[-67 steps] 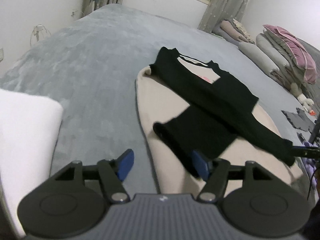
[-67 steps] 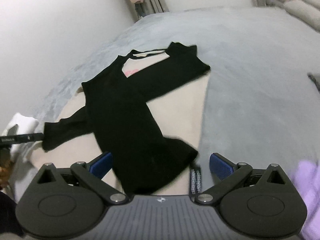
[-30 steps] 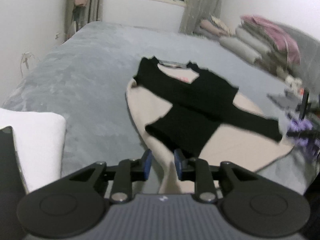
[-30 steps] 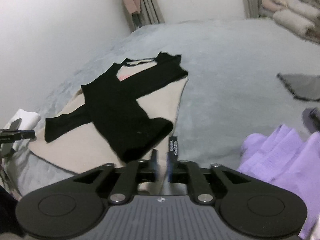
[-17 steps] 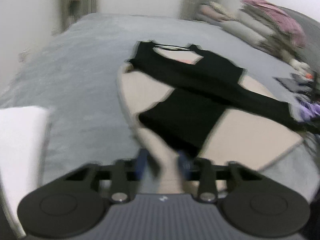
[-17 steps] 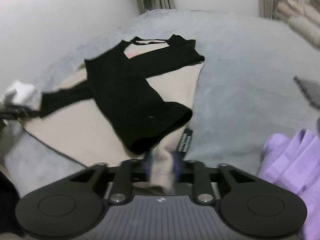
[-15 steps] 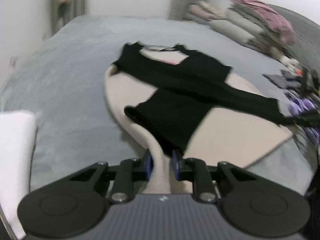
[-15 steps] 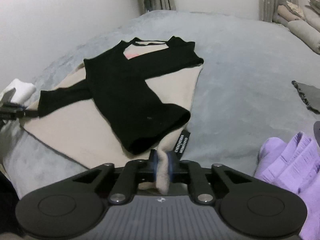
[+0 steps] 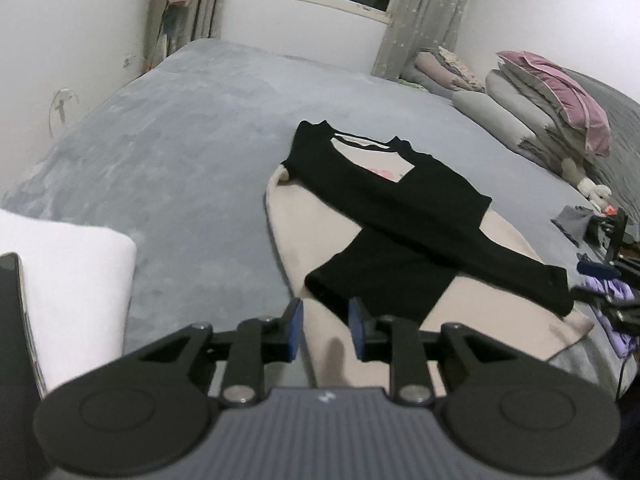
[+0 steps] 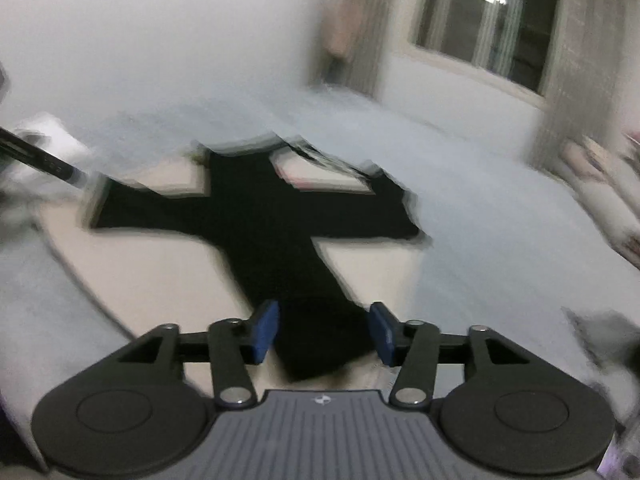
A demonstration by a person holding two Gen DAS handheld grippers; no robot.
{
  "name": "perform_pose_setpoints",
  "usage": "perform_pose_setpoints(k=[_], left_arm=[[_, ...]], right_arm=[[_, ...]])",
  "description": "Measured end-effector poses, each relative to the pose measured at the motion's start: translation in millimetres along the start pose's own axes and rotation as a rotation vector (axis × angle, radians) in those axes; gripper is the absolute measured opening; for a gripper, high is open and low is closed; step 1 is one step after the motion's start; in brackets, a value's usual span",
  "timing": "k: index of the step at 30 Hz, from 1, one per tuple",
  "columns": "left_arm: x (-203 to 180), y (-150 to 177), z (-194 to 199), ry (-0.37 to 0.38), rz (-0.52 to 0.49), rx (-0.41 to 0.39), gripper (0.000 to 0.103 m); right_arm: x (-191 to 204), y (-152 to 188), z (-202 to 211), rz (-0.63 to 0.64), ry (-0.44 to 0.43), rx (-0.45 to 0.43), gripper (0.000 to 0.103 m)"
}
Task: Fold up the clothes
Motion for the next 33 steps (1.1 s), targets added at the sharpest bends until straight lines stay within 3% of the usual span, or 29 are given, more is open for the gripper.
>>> perform_pose_setpoints(k=[3,5,9,13,15,19,25,29,33], left_arm=[[0,5,-4,-0.014,-0.006,0.01,0.036],[2,7,-8,-0.028,-0.004,0.021,0.037],[8,11,-13,-0.056,0.006,0.036,0.038],[12,13,-14,-0.075,0.004,0.037,0.043],[13,12,-13,-0.084,0.005,0.034,0.048],[16,11,-12,-0.098,0.006,0.027,0.05],[24,8,-6,-0.119,0.0,0.008,0.065],[29,8,-2,-0.116,0.007,0.004,0.066],[29,7,0,-0.104,0.009,-0.002,0.066]], right_arm=[[51,-13,-6,0.049,-0.148,-0.034,0.051],[86,-19,-13,0.087,-0.219,-0.036,0.049],[146,-23,-27,0.193,-0.272,-0.045,0.028],[184,-27,-39,0.252,-0.298,-0.058,0.023],[197,-29,-46,0.265,-0.3,-0.068,0.023],[216,-34,-52,0.274,-0.306,-0.095,0.023],[233,-47,-60,0.288,-0.279,-0.13,0.023],[236,-49,-66,0.235,-0.32,-0.107,0.008],[225,-57,-63,0.094,-0.382,-0.104,0.005]])
Point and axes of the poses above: each gripper's, at about its wrist camera, not at the fingertips, and z roughly against the way its jaws point, x to its left, y to its underside, the point moved 4 cm from there along -z, roughly the way its jaws point, and after that the axes turned 7 degrees about y, right-handed, at the moved point
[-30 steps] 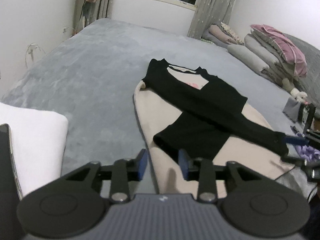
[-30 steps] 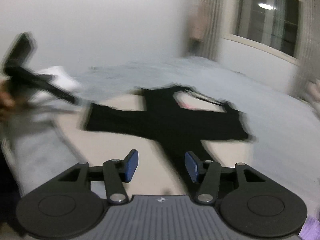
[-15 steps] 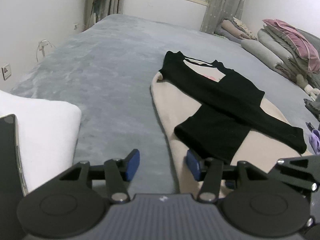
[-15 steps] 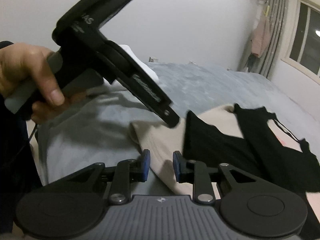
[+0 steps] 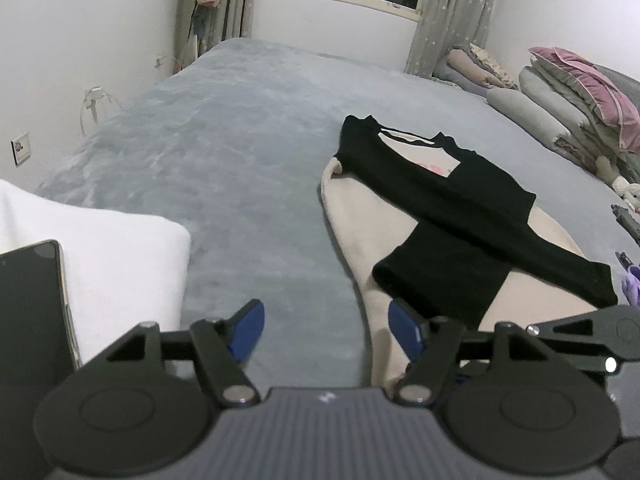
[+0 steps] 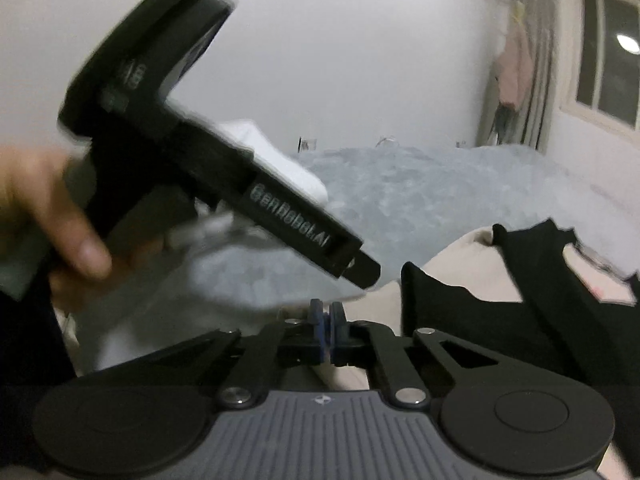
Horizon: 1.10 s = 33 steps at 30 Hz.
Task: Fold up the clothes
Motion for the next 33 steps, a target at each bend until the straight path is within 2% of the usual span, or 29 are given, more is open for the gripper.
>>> perform_pose_setpoints(k=[5,8,11,12,13,15,16,17,18,19,21,22,27,33], left_arm=[[3,-2,1,0.022,0.026,-0.003,0.066],[3,-1,-1,0.018,0.026,0.006,0.066],[0,0,-2,0.017,0.016,0.011,0.067],[0,0,-2,0.015,0.014,0.012,0.067],[-1,0,-3,0.013,0.011,0.012,0.067],[-2,0,-3,0.008,0.007,0.013,0.068],[-2,0,-3,0.007,0.005,0.013,0.069],[-3,1,-4,0.006,0.003,0.014,0.071],[-3,1,-4,0.006,-0.002,0.014,0.071],[-4,2,-4,0.006,-0.007,0.015,0.071],[-6,2,-5,0.006,-0.013,0.016,0.071],[-6,1,-5,0.006,-0.015,0.016,0.071],[-7,1,-5,0.0,-0.02,0.012,0.072],[-7,0,-7,-0.013,-0.024,0.012,0.073]], right_arm=[[-1,-10,17,-0.16,-0.128,-0.063,0.003],[9,-5,10,-0.077,-0.037,-0.026,0.003],[8,0,7,-0.062,-0.027,-0.01,0.004],[10,0,9,-0.023,-0.004,-0.012,0.012],[12,0,11,0.016,0.018,-0.015,0.032],[14,1,11,0.081,0.054,-0.032,0.06],[14,2,11,0.095,0.06,-0.037,0.06],[13,3,11,0.096,0.063,-0.026,0.06],[11,5,8,0.09,0.062,-0.005,0.053],[10,7,4,0.08,0.058,0.017,0.036],[5,10,-3,0.043,0.043,0.044,0.009],[3,10,-6,0.018,0.038,0.049,0.005],[-8,3,2,-0.175,-0.078,0.012,0.005],[-6,9,1,-0.26,-0.152,0.025,0.005]])
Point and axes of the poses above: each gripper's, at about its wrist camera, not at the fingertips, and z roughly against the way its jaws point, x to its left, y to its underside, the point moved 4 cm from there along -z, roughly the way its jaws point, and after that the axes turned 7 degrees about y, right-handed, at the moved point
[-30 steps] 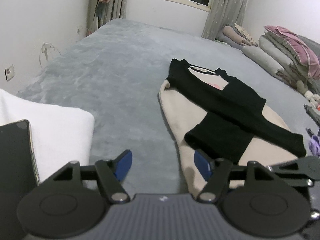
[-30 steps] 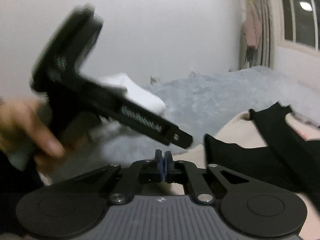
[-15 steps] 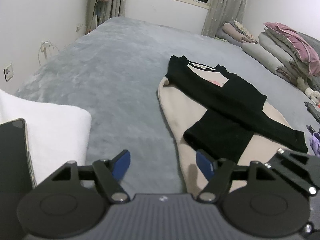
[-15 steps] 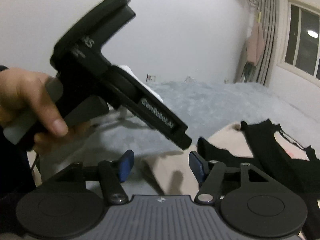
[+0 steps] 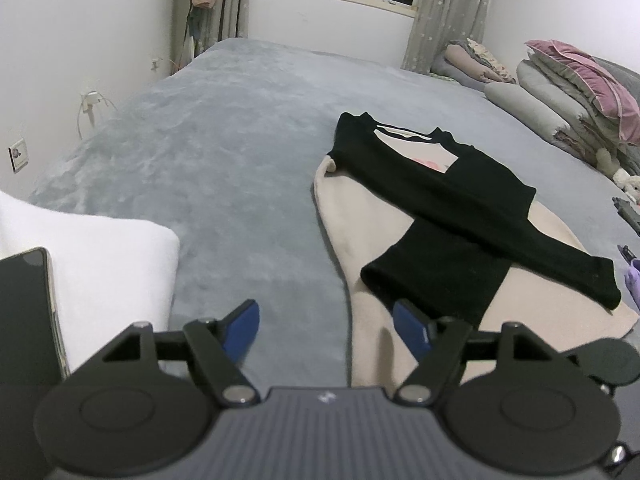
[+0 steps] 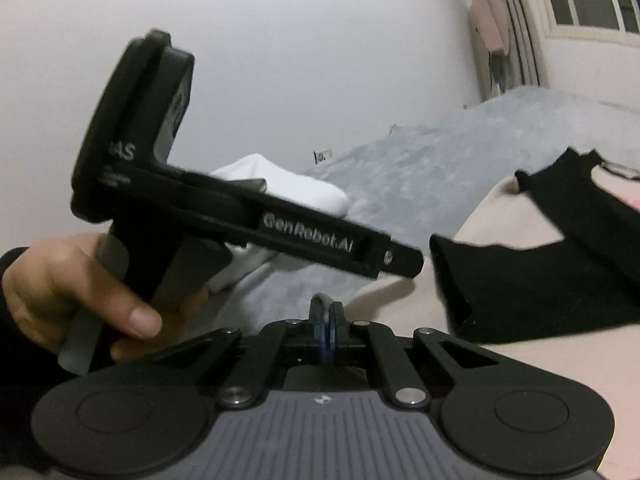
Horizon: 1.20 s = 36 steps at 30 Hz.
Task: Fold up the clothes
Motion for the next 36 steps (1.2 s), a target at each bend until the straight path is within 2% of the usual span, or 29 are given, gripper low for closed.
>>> perform_pose_setpoints(k=[5,6,8,9,10,11,15,21,25,29,31,34,36], left_arm=[[-1,0,-3,-0.005,-0.008,0.003,0.076],[-1,0,-3,-0.005,-0.009,0.003,0.077],[0,0,-2,-0.004,-0.005,0.001,0.079],[1,0,-1,-0.004,-0.003,-0.001,0.079],[3,-1,-1,-0.005,0.0,-0.002,0.079],[3,-1,0,-0.005,0.004,-0.005,0.079],[4,-3,2,-0.004,0.013,-0.017,0.079],[-7,-1,-4,0.042,0.002,0.001,0.079],[-19,5,-13,0.054,-0.019,0.029,0.079],[-28,11,-15,0.067,-0.047,0.04,0.079],[-31,13,-14,0.078,-0.05,0.041,0.076],[-34,16,-15,0.051,-0.068,0.045,0.054],[-33,16,-15,0.051,-0.06,0.048,0.042]], right_arm=[[2,7,-11,0.021,-0.002,0.038,0.006],[3,7,-11,0.037,-0.003,0.044,0.011],[7,4,-4,0.079,-0.017,0.052,0.026],[9,2,0,0.1,-0.026,0.055,0.044],[10,1,6,0.119,-0.034,0.053,0.055],[9,-1,14,0.133,-0.04,0.044,0.057],[-15,-8,45,0.155,0.032,0.004,0.058],[-95,-9,87,0.003,0.229,-0.016,0.058],[-158,1,122,-0.161,0.393,-0.001,0.058],[-203,20,159,-0.29,0.531,0.027,0.058],[-214,32,168,-0.329,0.548,0.059,0.058],[-218,50,170,-0.318,0.554,0.126,0.056],[-214,54,175,-0.316,0.552,0.127,0.052]])
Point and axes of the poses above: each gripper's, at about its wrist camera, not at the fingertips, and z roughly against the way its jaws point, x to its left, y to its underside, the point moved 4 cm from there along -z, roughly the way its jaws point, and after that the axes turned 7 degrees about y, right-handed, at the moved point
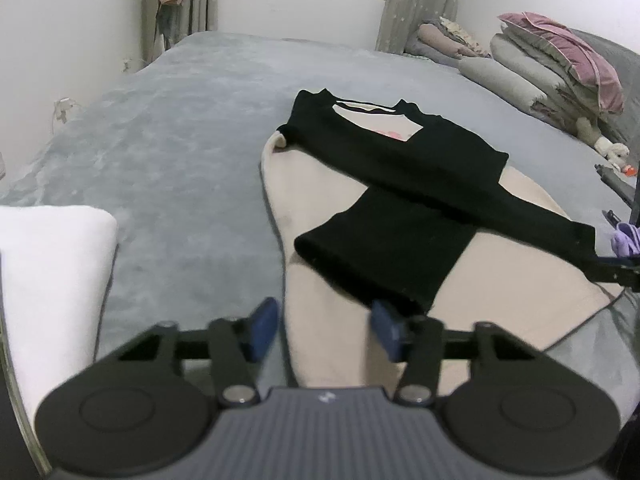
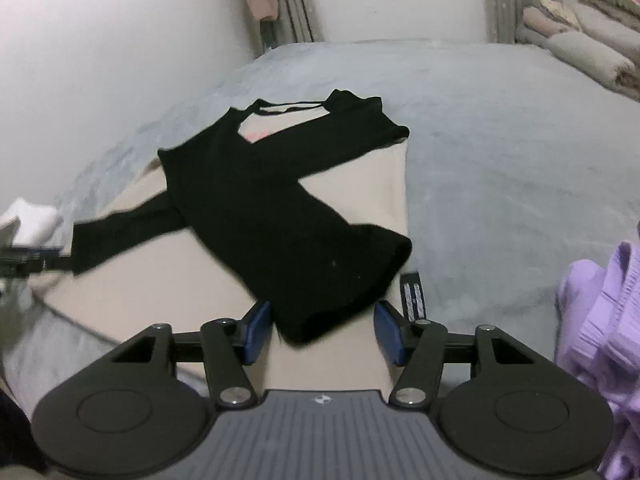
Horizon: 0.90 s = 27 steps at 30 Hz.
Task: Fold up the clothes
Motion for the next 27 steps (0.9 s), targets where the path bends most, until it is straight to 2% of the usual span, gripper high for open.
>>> perform_pose_setpoints(k=[2,5,8,12,14,17,19,24,26,27], left_arm=[[6,0,5,0.032,0.047,-0.002,0.037],[16,2,14,0.082,0.118,-0.006,0.036],[18,8,19,0.107,0.137,-0.003,0.041],[6,12,17,0.099,0.108,-0.001,0.054],[-2,13,15,0.094,0.088,0.001,0.056],[-7,13,11,0.082,0.065,0.003,0.056],[-7,12,10,0.079,0.066,0.001,0.054],[-2,11,10,0.075,0.093,-0.007,0.04],[-1,12,11,0.065,0.088,-0.01,0.035],[-1,13,11,0.06,0.083,-0.011,0.033]], right_arm=[[-4,3,7,-0.022,-0.011,0.0,0.05],[-18,4,15,-0.094,-0.042,-0.011,0.05],[-32,7,19,-0.141,-0.046,-0.006,0.052],[-40,11,20,-0.219,-0.12,0.001,0.052],[-43,8,22,-0.257,-0.152,-0.022,0.052],[-44,-6,24,-0.23,-0.085,-0.121,0.053],[-43,-14,21,-0.223,-0.071,-0.147,0.052],[-20,-21,7,-0.084,0.004,-0.182,0.05],[-9,-19,-4,-0.03,0.032,-0.146,0.034],[-4,-16,-7,-0.001,0.057,-0.13,0.008]])
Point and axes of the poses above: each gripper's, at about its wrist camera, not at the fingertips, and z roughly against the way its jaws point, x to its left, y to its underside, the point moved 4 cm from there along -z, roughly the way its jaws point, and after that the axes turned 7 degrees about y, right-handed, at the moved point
